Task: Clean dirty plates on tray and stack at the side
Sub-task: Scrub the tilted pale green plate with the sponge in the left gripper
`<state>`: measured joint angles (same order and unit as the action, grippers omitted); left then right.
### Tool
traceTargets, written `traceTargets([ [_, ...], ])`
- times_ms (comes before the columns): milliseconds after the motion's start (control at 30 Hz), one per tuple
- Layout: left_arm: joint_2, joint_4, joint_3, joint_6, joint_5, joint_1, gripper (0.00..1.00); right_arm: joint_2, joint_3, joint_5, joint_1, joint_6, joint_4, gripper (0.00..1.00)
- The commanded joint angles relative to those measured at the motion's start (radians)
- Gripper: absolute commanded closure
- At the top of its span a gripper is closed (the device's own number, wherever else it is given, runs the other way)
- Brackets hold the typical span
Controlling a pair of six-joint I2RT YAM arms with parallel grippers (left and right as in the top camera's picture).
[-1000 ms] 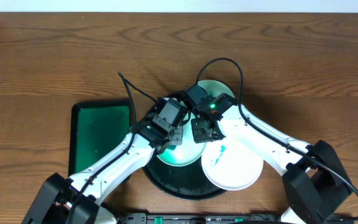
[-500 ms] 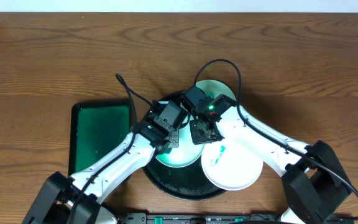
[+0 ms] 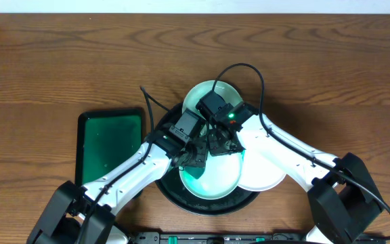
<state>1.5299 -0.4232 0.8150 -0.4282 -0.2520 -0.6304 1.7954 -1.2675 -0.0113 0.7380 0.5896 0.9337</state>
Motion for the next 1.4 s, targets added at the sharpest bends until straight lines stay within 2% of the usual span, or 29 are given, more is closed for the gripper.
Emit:
traceTargets([
  [0, 0.012, 0.013, 0.019, -0.011, -0.054, -0.009, 0.93, -0.01, -0.008, 0.005, 0.029, -0.016, 0.005, 0.98],
  [167, 0.012, -0.051, 0.019, -0.105, 0.105, -0.009, 0.93, -0.01, -0.008, 0.005, 0.029, -0.016, 0.004, 0.99],
  [300, 0.012, -0.102, 0.019, -0.123, 0.183, -0.008, 0.93, -0.01, -0.008, 0.005, 0.029, -0.016, 0.001, 0.99],
  [433, 0.012, -0.151, 0.019, -0.19, 0.268, -0.004, 0.93, -0.01, -0.008, 0.005, 0.029, -0.016, 0.002, 0.98],
  [767, -0.005, -0.156, 0.021, -0.201, 0.306, 0.044, 0.93, -0.01, -0.008, 0.007, 0.029, -0.016, 0.001, 0.99],
  [1133, -0.099, -0.172, 0.045, -0.142, 0.31, 0.053, 0.89, -0.01, -0.008, 0.021, 0.029, -0.023, -0.006, 0.98],
  [1167, -0.1, -0.193, 0.045, -0.142, 0.325, 0.053, 0.9, -0.01, -0.008, 0.021, 0.029, -0.023, -0.006, 0.83],
  [1200, -0.1, -0.205, 0.045, -0.142, 0.333, 0.053, 0.9, -0.01, -0.008, 0.024, 0.029, -0.023, -0.007, 0.6],
  [1267, -0.1, -0.222, 0.045, -0.142, 0.35, 0.053, 0.89, -0.01, -0.008, 0.024, 0.029, -0.023, -0.007, 0.53],
  [1333, -0.1, -0.232, 0.045, -0.142, 0.359, 0.053, 0.88, -0.01, -0.008, 0.023, 0.027, -0.018, -0.011, 0.35],
  [1367, -0.1, -0.233, 0.045, -0.142, 0.359, 0.053, 0.88, -0.01, -0.008, 0.023, 0.026, -0.014, -0.013, 0.34],
])
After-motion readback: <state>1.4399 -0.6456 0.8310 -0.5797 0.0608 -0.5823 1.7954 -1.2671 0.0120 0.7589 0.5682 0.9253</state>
